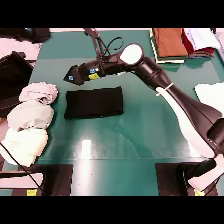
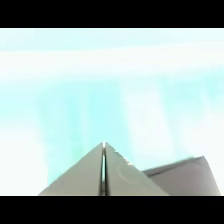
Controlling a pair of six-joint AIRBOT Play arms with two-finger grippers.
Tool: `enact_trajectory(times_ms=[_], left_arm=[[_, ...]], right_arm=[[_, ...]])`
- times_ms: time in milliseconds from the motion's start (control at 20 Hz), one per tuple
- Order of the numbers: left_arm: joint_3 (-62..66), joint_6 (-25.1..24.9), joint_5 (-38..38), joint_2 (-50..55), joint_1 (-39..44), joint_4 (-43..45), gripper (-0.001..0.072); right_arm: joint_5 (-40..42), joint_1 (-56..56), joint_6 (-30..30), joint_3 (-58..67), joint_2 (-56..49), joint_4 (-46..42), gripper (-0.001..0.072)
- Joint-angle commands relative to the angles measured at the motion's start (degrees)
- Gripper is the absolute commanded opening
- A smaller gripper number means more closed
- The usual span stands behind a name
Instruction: Fold the shirts.
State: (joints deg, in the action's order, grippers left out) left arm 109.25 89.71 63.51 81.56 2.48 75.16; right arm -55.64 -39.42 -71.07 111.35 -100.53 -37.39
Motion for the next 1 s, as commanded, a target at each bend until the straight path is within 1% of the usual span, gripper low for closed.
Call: enact_trajectory(times_ms=[0, 50, 150, 200, 250, 300, 350, 400, 550, 600, 700, 850, 900, 950], left_arm=[[0.3, -0.2, 2.6, -2.0, -1.8, 0.9, 0.0019], [0.3, -0.2, 2.9, -1.8, -1.0, 0.9, 0.0019], [0.3, -0.3, 2.8, -1.7, 0.5, 1.0, 0.0019], [0.3, -0.7, 2.4, -1.7, 1.5, 0.9, 0.0019], [0.3, -1.6, 2.1, -1.7, 2.4, 0.9, 0.0019], [0.3, -1.7, 2.1, -1.7, 3.2, 1.0, 0.0019], [0.3, -1.8, 2.1, -1.7, 4.0, 1.0, 0.0019], [0.3, -1.7, 2.0, -1.7, 4.7, 0.9, 0.0019], [0.3, -1.7, 1.6, -1.7, 5.2, 0.5, 0.0019], [0.3, -1.7, 1.6, -1.7, 5.2, 0.5, 0.0019], [0.3, -1.7, 1.7, -1.7, 5.2, 0.5, 0.0019], [0.3, -1.7, 1.8, -1.7, 5.2, -0.9, 0.0019], [0.3, -1.7, 2.1, -1.7, 5.2, -1.7, 0.0019], [0.3, -1.7, 2.1, -1.7, 5.2, -2.5, 0.0019]], right_arm=[[-6.0, 1.9, -3.3, 0.5, -0.8, -9.8, 0.0379], [-7.4, 4.3, -4.8, -3.1, 1.2, -13.5, 0.0379], [-8.0, 9.8, -6.5, -12.5, 5.8, -17.0, 0.0379], [-7.9, 13.0, -8.4, -18.2, 8.2, -19.3, 0.0379], [-7.6, 16.0, -9.0, -23.3, 9.9, -20.3, 0.0383], [-7.4, 19.0, -9.0, -28.1, 11.1, -20.0, 0.0468], [-7.3, 22.1, -9.2, -32.7, 11.6, -18.9, 0.0638], [-7.2, 24.7, -9.6, -36.2, 11.5, -17.4, 0.0648], [-4.6, 28.1, -9.0, -41.5, 7.9, -9.3, 0.0648], [-3.9, 27.7, -6.8, -41.2, 5.8, -5.6, 0.0647], [-2.7, 25.3, -4.5, -38.5, 1.6, 0.5, 0.0647], [-2.3, 20.0, -4.4, -31.6, -5.3, 2.8, 0.0643], [-2.4, 18.3, -4.3, -29.2, -7.6, 4.4, 0.0594], [-2.3, 16.9, -4.3, -27.1, -9.2, 4.9, 0.0504]])
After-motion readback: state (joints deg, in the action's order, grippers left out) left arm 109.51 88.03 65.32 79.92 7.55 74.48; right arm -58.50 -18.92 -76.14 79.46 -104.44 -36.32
